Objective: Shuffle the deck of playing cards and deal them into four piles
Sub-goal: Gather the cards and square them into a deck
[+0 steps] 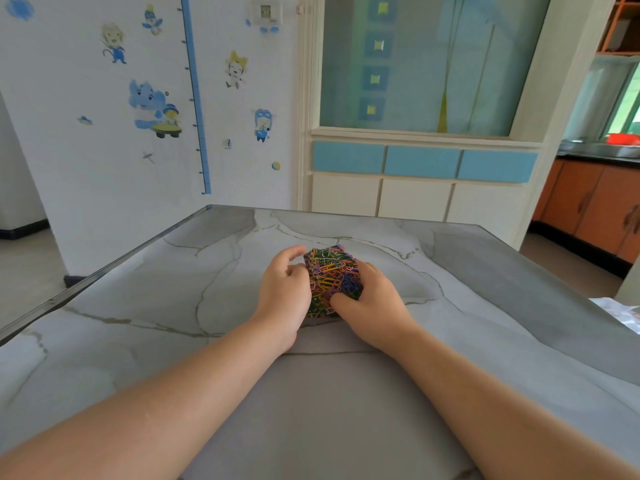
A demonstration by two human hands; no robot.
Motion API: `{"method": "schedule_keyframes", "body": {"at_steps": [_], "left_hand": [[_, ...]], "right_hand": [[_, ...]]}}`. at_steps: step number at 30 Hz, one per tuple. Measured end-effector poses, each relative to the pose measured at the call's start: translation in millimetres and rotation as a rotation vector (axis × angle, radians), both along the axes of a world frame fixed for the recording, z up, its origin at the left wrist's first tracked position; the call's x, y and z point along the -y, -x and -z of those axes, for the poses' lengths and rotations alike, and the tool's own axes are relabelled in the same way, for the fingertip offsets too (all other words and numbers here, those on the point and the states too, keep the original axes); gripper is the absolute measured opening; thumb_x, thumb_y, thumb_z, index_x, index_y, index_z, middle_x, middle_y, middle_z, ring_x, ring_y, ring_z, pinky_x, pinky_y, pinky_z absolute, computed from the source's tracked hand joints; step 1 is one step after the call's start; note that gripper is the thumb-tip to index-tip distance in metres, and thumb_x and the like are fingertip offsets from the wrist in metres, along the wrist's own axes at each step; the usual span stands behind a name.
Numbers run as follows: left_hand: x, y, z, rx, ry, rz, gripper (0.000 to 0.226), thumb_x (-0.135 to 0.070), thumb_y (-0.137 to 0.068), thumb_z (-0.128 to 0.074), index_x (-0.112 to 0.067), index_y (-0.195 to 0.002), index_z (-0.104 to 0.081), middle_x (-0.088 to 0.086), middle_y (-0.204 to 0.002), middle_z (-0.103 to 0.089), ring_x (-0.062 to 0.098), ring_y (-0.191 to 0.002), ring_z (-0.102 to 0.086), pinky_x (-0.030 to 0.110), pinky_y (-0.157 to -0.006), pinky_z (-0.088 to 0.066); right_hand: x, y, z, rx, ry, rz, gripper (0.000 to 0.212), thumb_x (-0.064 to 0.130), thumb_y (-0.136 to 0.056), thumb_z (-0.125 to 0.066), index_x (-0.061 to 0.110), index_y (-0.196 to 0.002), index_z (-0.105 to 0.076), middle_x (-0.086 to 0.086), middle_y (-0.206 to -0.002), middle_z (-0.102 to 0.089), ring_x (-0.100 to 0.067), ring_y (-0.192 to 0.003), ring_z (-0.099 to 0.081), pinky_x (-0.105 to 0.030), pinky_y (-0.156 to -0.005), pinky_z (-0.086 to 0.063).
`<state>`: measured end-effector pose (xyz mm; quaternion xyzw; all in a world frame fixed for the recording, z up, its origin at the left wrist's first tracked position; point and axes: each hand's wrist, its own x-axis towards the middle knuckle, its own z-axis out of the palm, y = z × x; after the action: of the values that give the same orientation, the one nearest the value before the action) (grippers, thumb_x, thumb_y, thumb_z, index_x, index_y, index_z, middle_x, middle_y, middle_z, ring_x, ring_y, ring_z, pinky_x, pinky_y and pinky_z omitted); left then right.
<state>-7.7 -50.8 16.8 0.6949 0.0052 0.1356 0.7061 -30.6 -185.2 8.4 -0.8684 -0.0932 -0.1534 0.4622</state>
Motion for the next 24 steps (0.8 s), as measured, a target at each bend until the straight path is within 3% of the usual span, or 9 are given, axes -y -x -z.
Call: {"method": "schedule_keyframes", "body": {"at_steps": [1, 3, 5, 7, 10, 14, 19, 22, 24], "left_hand": [[-1, 0, 1, -0.004, -0.025, -0.007, 0.041, -0.009, -0.092, -0.038, -0.032, -0.117, -0.061, 0.003, -0.096, -0.069, 0.016, -0.077, -0.060, 0.029, -0.065, -0.049], [-1, 1, 0, 0.021, -0.043, -0.024, 0.040, -0.013, -0.095, -0.038, -0.030, -0.126, -0.057, 0.000, -0.099, -0.067, 0.011, -0.079, -0.059, 0.022, -0.065, -0.048], [-2, 2, 0, 0.127, -0.091, -0.046, 0.035, -0.028, -0.100, -0.041, -0.025, -0.132, -0.055, -0.005, -0.119, -0.064, 0.004, -0.103, -0.059, 0.020, -0.087, -0.046], [-3, 7, -2, 0.300, -0.230, -0.025, 0.044, -0.045, -0.096, -0.043, -0.025, -0.134, -0.054, -0.011, -0.127, -0.057, -0.010, -0.113, -0.051, 0.013, -0.097, -0.038], [3, 17, 0, 0.484, -0.470, -0.006, 0.057, -0.060, -0.086, -0.050, -0.028, -0.134, -0.053, -0.012, -0.125, -0.053, 0.002, -0.120, -0.046, 0.018, -0.099, -0.035], [6, 19, 1, 0.435, -0.590, -0.043, 0.072, -0.079, -0.069, -0.053, -0.034, -0.125, -0.057, -0.015, -0.119, -0.049, 0.005, -0.117, -0.039, 0.011, -0.090, -0.030], [0, 9, -1, 0.351, -0.452, -0.112, 0.048, -0.067, -0.067, -0.064, -0.033, -0.100, -0.059, -0.013, -0.104, -0.054, 0.006, -0.100, -0.055, 0.021, -0.082, -0.044], [-9, 2, -2, 0.297, -0.450, -0.169, 0.025, -0.051, -0.073, -0.065, -0.031, -0.080, -0.050, -0.011, -0.093, -0.052, 0.005, -0.086, -0.056, 0.018, -0.065, -0.039], [-16, -3, -3, 0.265, -0.428, -0.189, 0.019, -0.044, -0.076, -0.059, -0.027, -0.076, -0.051, -0.007, -0.090, -0.055, 0.015, -0.086, -0.057, 0.027, -0.066, -0.042]], "right_hand": [[0, -1, 0, 0.001, 0.007, 0.021, 0.023, 0.026, -0.072, -0.060, 0.038, -0.092, -0.059, 0.007, -0.099, -0.060, 0.005, -0.084, -0.058, -0.004, -0.065, -0.041], [0, -2, 0, -0.003, 0.009, 0.030, 0.019, 0.028, -0.071, -0.059, 0.035, -0.089, -0.058, 0.007, -0.097, -0.058, 0.007, -0.084, -0.057, -0.007, -0.061, -0.040], [-1, 0, 1, 0.008, 0.041, 0.012, 0.044, 0.029, -0.072, -0.058, 0.035, -0.115, -0.059, 0.008, -0.109, -0.060, 0.002, -0.096, -0.059, -0.013, -0.074, -0.043], [-3, 3, -1, 0.031, 0.054, -0.006, 0.066, 0.027, -0.075, -0.060, 0.037, -0.139, -0.045, 0.010, -0.123, -0.059, -0.004, -0.111, -0.057, -0.020, -0.088, -0.045], [-8, 9, -5, 0.118, 0.089, -0.072, 0.057, 0.027, -0.082, -0.062, 0.035, -0.135, -0.046, 0.010, -0.121, -0.061, -0.009, -0.115, -0.057, -0.036, -0.093, -0.052], [-17, 14, -11, 0.210, 0.137, -0.173, 0.043, 0.020, -0.085, -0.060, 0.026, -0.126, -0.050, 0.008, -0.106, -0.064, -0.015, -0.101, -0.062, -0.041, -0.079, -0.055], [-18, 15, -7, 0.198, 0.178, -0.167, 0.050, 0.016, -0.083, -0.062, 0.027, -0.131, -0.052, 0.004, -0.119, -0.059, -0.015, -0.112, -0.057, -0.034, -0.089, -0.052], [-15, 12, -3, 0.140, 0.246, -0.115, 0.051, 0.018, -0.081, -0.061, 0.024, -0.130, -0.052, 0.001, -0.112, -0.054, -0.018, -0.099, -0.059, -0.033, -0.084, -0.051], [-16, 10, -2, 0.125, 0.291, -0.096, 0.061, 0.021, -0.082, -0.059, 0.025, -0.141, -0.046, 0.003, -0.115, -0.052, -0.017, -0.098, -0.057, -0.033, -0.083, -0.050]]}}
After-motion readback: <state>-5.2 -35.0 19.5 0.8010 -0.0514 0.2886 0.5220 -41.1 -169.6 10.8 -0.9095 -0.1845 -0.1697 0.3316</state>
